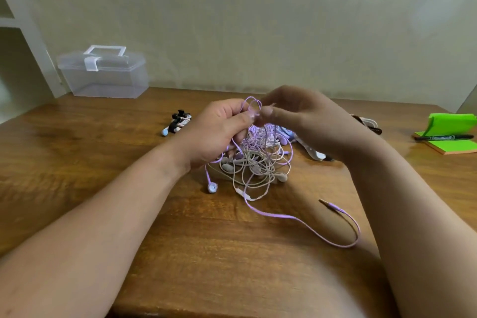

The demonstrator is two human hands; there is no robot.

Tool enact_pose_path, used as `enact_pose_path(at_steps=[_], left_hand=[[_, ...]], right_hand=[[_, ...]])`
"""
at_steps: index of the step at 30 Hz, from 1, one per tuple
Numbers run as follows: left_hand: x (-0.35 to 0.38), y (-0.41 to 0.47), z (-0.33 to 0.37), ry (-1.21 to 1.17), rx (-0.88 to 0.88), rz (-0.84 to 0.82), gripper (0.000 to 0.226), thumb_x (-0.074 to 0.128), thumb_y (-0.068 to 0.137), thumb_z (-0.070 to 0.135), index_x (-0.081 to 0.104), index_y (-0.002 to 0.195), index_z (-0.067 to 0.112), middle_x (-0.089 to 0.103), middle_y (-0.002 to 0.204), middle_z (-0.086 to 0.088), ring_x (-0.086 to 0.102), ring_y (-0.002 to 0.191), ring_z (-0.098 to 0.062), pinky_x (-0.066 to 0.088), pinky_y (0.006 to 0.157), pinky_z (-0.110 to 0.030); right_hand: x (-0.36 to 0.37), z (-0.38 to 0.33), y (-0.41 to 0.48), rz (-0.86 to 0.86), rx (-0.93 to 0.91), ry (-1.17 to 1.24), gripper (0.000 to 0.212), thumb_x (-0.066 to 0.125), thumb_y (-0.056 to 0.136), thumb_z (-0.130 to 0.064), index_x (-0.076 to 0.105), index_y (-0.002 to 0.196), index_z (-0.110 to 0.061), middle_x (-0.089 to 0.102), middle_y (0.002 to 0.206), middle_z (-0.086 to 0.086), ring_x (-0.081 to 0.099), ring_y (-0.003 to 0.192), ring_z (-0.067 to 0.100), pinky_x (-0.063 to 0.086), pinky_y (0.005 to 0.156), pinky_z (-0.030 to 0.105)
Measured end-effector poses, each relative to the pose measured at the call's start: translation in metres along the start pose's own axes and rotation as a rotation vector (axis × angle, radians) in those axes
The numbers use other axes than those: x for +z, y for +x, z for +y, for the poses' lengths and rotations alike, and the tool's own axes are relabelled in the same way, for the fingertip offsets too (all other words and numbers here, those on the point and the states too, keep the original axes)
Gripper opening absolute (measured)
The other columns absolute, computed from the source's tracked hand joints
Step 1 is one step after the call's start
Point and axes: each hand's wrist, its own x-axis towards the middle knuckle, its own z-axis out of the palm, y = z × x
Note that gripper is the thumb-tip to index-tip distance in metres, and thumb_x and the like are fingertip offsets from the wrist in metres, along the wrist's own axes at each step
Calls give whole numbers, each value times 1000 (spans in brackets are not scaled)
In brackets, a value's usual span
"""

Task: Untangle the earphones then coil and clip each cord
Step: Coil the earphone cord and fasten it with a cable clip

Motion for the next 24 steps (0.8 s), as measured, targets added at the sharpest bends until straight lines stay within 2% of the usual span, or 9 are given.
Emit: enact_pose_path(at_steps=[4, 8, 12, 14, 16, 17, 19, 22, 24], left_hand=[[0, -3, 0, 16, 19, 15, 24, 49, 110, 26, 62, 92, 17, 51, 61, 1, 41, 53, -16, 44, 48, -28], [-3, 0, -1, -90, -41, 165, 25, 46, 110, 21, 53, 87, 14, 60, 66, -6, 56, 48, -24, 52, 60, -37], [-8, 4, -8, -66, -155, 335, 13, 57, 92, 17, 50, 81, 13, 57, 74, -11, 60, 53, -25, 57, 60, -39], [-11, 5, -13, 156, -126, 413, 26, 64, 77, 30, 55, 98, 19, 60, 96, -4, 67, 80, -25, 58, 82, -44], [-11, 3, -10, 327, 26, 456, 54, 61, 77, 30, 52, 130, 26, 53, 129, 3, 56, 120, -14, 46, 105, -34], [-9, 0, -5, 319, 124, 433, 59, 57, 79, 27, 49, 138, 26, 51, 138, 6, 50, 131, -9, 40, 111, -29], [-5, -5, 7, 118, 221, 297, 54, 46, 85, 20, 53, 138, 22, 61, 138, 2, 55, 131, -9, 43, 109, -30], [-1, -11, 16, -194, 190, 23, 45, 46, 88, 11, 57, 132, 10, 74, 113, -15, 71, 101, -30, 56, 89, -43], [-9, -14, 18, -143, 118, -121, 48, 53, 87, 5, 54, 135, 8, 75, 109, -17, 71, 93, -33, 58, 88, -42]], right_hand=[[4, 6, 2, -52, 25, -12, 23, 68, 102, -30, 72, 101, -7, 78, 80, 5, 70, 69, 7, 48, 65, 19], [-4, 9, 1, 43, 75, 41, 16, 62, 102, -17, 70, 94, -6, 79, 85, 6, 70, 80, 15, 55, 83, 43], [-8, 6, 5, 175, 10, 359, 22, 47, 89, -12, 57, 70, -8, 70, 71, 14, 71, 79, 28, 55, 88, 41], [-7, 4, 6, 136, -25, 512, 22, 45, 85, -16, 50, 64, -15, 54, 61, 9, 58, 67, 27, 49, 78, 42], [-3, 1, 7, 107, -56, 546, 26, 44, 91, -11, 49, 65, -14, 51, 60, 8, 52, 65, 26, 51, 71, 36], [0, -2, 6, 102, -75, 523, 29, 43, 95, -6, 50, 68, -13, 53, 61, 9, 53, 65, 26, 52, 68, 33], [6, -5, 5, 101, -106, 469, 29, 44, 100, -1, 54, 75, -10, 58, 63, 10, 56, 64, 25, 54, 68, 32], [6, -5, 7, 186, -111, 421, 23, 53, 101, -3, 61, 80, -11, 58, 62, 8, 59, 63, 21, 52, 73, 36], [2, -4, 9, 272, -104, 435, 20, 56, 99, -7, 64, 81, -11, 56, 61, 5, 60, 62, 19, 51, 80, 46]])
